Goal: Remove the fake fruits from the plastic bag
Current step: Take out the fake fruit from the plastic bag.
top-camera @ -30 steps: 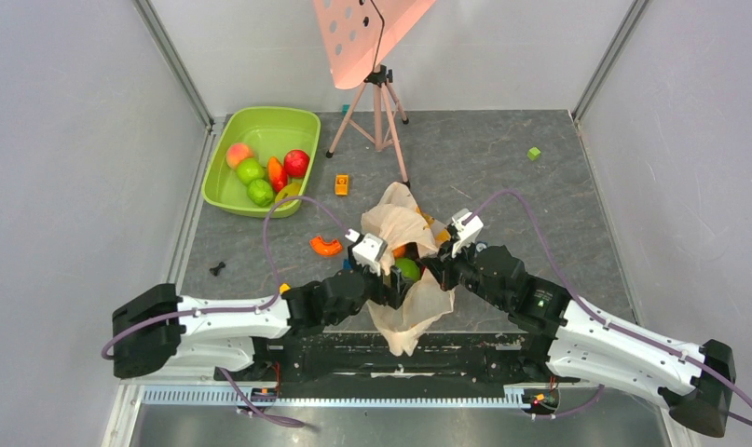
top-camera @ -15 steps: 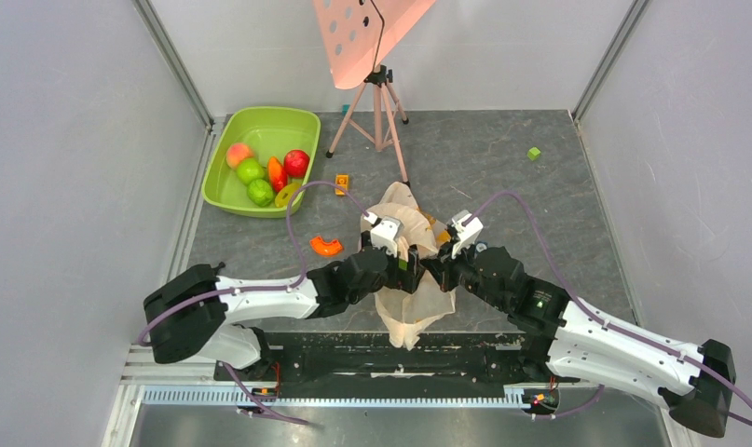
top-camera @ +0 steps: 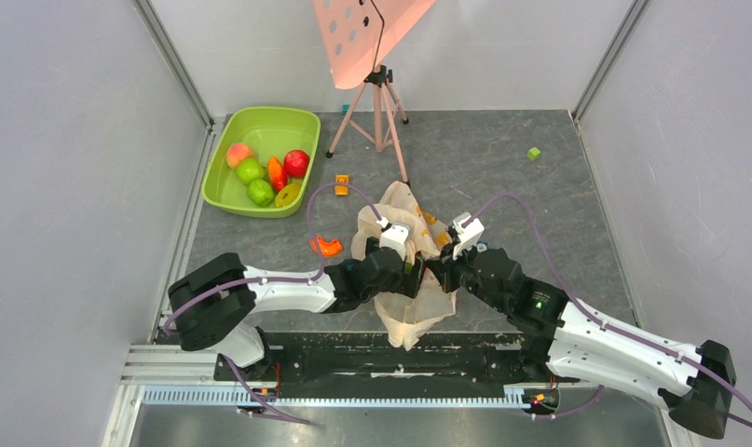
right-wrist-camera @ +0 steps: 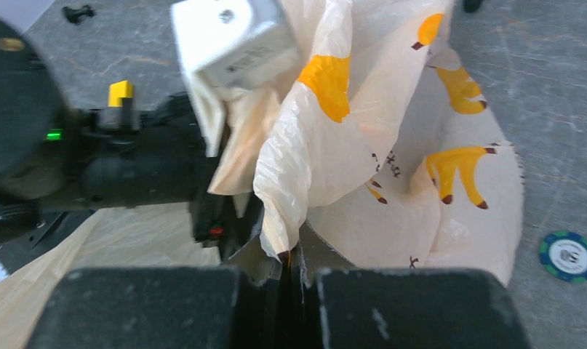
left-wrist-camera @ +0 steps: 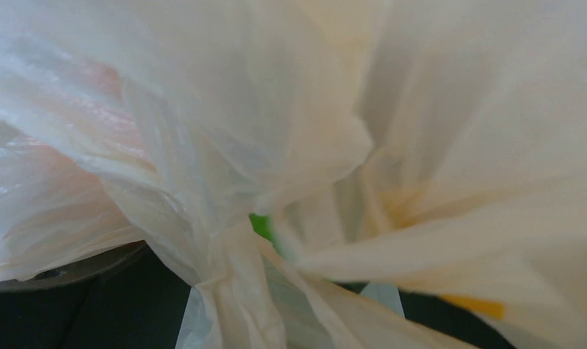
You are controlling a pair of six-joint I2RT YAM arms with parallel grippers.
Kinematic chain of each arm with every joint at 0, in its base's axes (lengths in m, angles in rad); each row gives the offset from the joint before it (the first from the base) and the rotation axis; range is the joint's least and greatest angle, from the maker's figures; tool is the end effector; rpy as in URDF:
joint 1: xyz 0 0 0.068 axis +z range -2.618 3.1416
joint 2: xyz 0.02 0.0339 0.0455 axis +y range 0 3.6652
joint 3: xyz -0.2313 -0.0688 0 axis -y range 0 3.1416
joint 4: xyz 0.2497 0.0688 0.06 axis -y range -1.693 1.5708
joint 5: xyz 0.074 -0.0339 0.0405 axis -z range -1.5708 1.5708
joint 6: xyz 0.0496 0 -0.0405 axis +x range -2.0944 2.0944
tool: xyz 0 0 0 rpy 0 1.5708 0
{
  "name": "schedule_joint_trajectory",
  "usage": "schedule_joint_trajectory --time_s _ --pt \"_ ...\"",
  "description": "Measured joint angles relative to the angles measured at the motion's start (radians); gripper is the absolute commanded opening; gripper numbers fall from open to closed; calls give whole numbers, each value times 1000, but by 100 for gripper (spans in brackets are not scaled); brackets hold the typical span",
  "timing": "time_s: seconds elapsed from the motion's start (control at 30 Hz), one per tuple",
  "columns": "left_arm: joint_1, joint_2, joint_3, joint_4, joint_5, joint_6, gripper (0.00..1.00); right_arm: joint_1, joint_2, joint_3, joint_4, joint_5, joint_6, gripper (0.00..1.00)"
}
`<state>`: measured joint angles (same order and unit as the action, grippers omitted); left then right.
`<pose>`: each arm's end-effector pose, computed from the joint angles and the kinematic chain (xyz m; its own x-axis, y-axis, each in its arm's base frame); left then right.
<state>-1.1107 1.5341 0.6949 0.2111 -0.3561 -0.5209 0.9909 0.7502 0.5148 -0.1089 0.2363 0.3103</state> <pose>0.1578 -0.2795 0.1281 -0.5819 0.1238 -0.8038 0.4899 0.8422 -0.2250 0.1317 0.1799 0.2300 -0.3876 -0.0499 -0.9205 -0.6030 0.7690 0.2122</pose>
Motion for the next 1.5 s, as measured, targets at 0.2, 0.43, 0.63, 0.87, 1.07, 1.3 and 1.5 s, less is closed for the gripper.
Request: schedule_joint_trajectory --time_s 0.2,0.43,0.63,0.87,1.07,1.3,1.5 --pt "3 45 2 -1 1 -25 87 7 -7 -2 7 -31 4 0" --pt "3 38 2 -2 -1 -32 75 7 -27 -6 13 -34 4 0" --pt "3 -79 2 -27 11 -23 74 7 -33 -12 20 -29 4 0" --pt "3 -266 2 -85 140 2 75 7 -46 -16 22 11 6 0" --pt "3 -429 -5 -170 268 26 75 7 -53 -16 26 51 12 0" --pt "3 -639 0 -385 376 32 75 7 -53 -16 26 66 12 1" --pt "3 -802 103 -577 385 52 76 7 -48 -20 32 76 12 1"
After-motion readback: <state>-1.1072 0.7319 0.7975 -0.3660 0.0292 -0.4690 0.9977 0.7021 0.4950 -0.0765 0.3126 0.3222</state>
